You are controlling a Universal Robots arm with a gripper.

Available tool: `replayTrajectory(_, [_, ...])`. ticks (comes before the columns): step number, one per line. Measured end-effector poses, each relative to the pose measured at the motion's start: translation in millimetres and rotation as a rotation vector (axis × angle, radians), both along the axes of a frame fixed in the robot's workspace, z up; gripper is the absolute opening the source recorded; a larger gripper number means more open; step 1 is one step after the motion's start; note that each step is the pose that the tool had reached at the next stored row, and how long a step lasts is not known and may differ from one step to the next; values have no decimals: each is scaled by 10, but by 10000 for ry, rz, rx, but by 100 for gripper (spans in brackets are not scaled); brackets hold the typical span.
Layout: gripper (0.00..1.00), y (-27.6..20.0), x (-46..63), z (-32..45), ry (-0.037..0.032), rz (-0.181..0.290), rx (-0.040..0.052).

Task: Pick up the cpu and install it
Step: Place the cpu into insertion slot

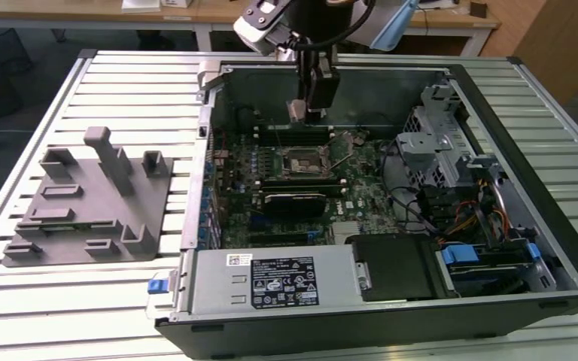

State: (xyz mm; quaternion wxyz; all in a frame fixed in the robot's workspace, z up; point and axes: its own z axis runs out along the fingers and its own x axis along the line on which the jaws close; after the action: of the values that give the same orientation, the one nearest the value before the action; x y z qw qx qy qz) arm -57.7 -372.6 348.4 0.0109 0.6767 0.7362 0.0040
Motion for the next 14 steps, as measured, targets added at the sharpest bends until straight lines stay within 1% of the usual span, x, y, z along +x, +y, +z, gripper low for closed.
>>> replayTrajectory(6, [53, 42, 45, -110, 33, -150, 0])
replayTrajectory(8, [53, 45, 48, -139, 34, -178, 2])
replayTrajectory(14, [53, 46, 48, -144, 35, -209, 1])
